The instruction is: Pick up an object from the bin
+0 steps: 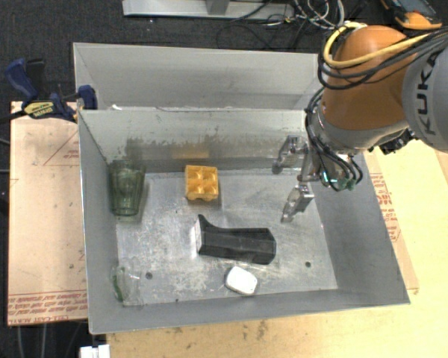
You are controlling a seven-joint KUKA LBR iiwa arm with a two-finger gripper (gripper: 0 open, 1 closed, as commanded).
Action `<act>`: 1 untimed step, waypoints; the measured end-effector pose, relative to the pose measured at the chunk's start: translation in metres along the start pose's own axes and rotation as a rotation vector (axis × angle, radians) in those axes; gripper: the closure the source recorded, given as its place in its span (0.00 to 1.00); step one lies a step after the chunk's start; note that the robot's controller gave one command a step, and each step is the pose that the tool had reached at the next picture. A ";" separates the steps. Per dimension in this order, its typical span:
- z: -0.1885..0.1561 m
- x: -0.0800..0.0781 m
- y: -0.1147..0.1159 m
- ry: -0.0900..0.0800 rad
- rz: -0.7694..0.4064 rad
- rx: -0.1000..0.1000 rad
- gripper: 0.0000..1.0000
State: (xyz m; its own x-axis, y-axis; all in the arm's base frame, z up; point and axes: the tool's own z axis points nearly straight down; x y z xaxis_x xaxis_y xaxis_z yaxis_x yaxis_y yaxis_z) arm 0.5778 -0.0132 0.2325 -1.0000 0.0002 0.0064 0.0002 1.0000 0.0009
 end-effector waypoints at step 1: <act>-0.004 -0.001 0.000 -0.008 0.000 0.000 0.00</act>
Offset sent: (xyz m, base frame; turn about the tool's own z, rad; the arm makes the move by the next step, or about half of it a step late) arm -0.0324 0.0428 -0.1625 0.0409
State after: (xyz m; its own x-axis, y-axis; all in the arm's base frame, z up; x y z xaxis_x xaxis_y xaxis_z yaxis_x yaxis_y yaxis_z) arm 0.5793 -0.0132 0.2366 -1.0000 0.0001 -0.0015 0.0001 1.0000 0.0008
